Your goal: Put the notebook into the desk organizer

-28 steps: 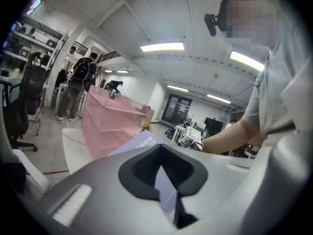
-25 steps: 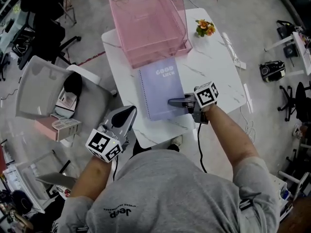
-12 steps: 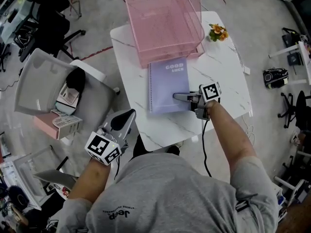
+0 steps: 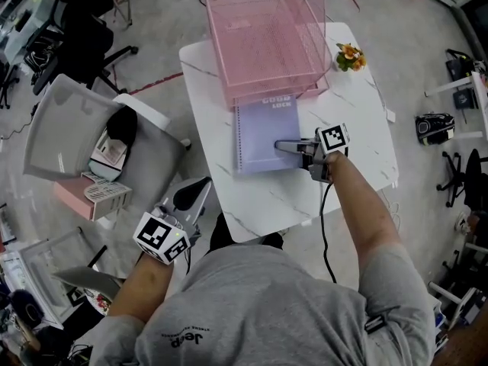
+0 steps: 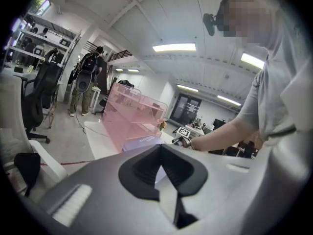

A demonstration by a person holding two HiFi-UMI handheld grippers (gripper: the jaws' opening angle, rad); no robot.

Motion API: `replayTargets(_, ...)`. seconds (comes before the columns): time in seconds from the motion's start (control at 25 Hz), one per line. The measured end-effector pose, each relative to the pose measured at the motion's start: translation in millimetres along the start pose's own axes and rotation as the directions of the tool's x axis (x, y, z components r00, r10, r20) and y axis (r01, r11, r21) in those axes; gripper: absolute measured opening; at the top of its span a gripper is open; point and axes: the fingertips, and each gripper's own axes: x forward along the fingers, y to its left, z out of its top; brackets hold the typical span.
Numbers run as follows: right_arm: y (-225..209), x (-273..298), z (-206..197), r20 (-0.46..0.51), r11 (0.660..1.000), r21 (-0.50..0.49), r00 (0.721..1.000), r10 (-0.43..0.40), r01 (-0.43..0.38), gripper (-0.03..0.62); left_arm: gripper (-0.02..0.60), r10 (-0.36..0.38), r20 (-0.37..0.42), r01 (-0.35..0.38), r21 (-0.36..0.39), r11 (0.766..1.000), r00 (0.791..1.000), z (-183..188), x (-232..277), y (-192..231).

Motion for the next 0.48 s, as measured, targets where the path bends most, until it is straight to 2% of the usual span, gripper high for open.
replayTargets(0.2,-14,2,18,0.006,0.999,0.022,0.999,-0.036,0.036,0.032,0.055,0.007,-0.003,-0.007,-0.008,1.000,1.000,-1,-1,5)
replayTargets(0.36,-29,1,30,-0.001,0.993,0.068,0.995,-0.098,0.098,0.032,0.055,0.012,-0.008,-0.013,-0.021,1.000,1.000,-4,0,9)
replayTargets(0.48,-33,5,42,0.015,0.992,0.080,0.995,-0.096,0.095,0.032,0.055,0.012,-0.012,-0.012,-0.026,1.000,1.000,-7,1,14)
